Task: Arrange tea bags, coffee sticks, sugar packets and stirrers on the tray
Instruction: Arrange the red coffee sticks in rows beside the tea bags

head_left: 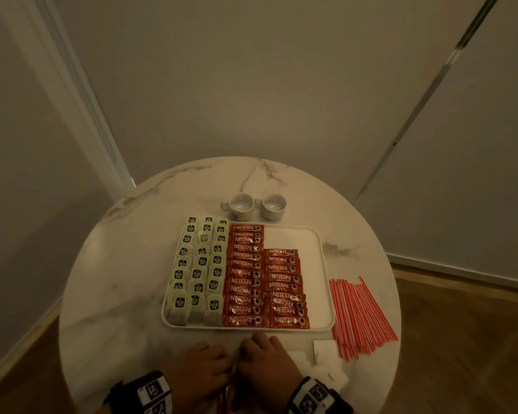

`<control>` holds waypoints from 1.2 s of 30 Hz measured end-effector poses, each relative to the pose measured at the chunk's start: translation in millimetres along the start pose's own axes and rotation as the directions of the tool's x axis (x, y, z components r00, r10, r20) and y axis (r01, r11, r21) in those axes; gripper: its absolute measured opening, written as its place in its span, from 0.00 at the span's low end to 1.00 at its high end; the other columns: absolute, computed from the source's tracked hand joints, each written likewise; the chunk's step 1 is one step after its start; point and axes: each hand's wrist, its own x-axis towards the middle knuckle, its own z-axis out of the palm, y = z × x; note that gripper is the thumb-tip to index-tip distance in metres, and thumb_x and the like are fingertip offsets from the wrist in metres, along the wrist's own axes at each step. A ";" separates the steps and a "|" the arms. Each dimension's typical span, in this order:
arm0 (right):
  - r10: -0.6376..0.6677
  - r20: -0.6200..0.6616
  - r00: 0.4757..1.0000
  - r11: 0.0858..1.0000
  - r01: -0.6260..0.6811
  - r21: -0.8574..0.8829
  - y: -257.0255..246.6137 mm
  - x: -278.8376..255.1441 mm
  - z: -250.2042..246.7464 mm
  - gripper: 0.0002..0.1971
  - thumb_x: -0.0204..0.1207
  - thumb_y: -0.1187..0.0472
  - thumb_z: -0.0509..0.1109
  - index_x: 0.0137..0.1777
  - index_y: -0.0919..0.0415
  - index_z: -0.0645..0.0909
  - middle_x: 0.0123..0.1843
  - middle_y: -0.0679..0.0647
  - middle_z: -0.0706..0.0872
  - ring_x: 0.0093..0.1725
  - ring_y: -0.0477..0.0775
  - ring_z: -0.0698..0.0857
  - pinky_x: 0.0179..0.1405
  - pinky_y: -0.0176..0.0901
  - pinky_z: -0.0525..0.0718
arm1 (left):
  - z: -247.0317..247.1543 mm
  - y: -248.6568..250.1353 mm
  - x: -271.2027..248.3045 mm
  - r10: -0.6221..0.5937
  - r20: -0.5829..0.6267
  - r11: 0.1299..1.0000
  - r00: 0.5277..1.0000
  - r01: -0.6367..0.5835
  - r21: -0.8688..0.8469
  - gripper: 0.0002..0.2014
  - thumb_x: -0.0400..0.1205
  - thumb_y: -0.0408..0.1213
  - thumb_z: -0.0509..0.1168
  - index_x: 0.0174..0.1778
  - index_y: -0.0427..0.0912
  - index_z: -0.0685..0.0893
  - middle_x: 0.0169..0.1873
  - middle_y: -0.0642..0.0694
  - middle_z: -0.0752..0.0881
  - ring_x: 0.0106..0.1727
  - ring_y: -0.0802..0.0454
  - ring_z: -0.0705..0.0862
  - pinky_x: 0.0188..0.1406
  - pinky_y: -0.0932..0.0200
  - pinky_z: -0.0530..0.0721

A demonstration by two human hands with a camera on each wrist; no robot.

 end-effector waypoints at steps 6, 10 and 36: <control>0.010 -0.023 1.000 1.000 -0.009 0.017 6.4 -2.3 -24.3 0.16 0.81 0.53 0.58 0.62 0.60 0.79 0.64 0.58 0.81 0.68 0.62 0.72 0.69 0.60 0.69 | -4.9 30.5 16.5 -0.148 0.096 0.986 0.984 0.139 0.091 0.16 0.60 0.57 0.77 0.41 0.58 0.87 0.35 0.60 0.85 0.36 0.59 0.82 0.33 0.63 0.81; 0.170 -0.116 0.979 0.963 -0.140 0.229 14.6 -5.1 -34.5 0.13 0.83 0.58 0.60 0.64 0.55 0.79 0.63 0.54 0.82 0.66 0.56 0.78 0.70 0.53 0.73 | -12.3 35.2 27.0 -0.221 0.130 0.970 0.967 0.204 0.131 0.14 0.76 0.46 0.66 0.58 0.48 0.82 0.60 0.46 0.82 0.58 0.46 0.81 0.52 0.47 0.79; 0.431 -0.161 0.888 0.235 0.062 0.970 7.7 -0.8 -96.7 0.08 0.84 0.56 0.62 0.49 0.56 0.82 0.42 0.62 0.86 0.35 0.55 0.85 0.38 0.48 0.88 | -114.3 0.5 45.1 -0.800 0.120 -0.298 0.588 -0.216 -0.930 0.10 0.78 0.35 0.70 0.54 0.37 0.87 0.47 0.38 0.91 0.49 0.38 0.90 0.49 0.41 0.88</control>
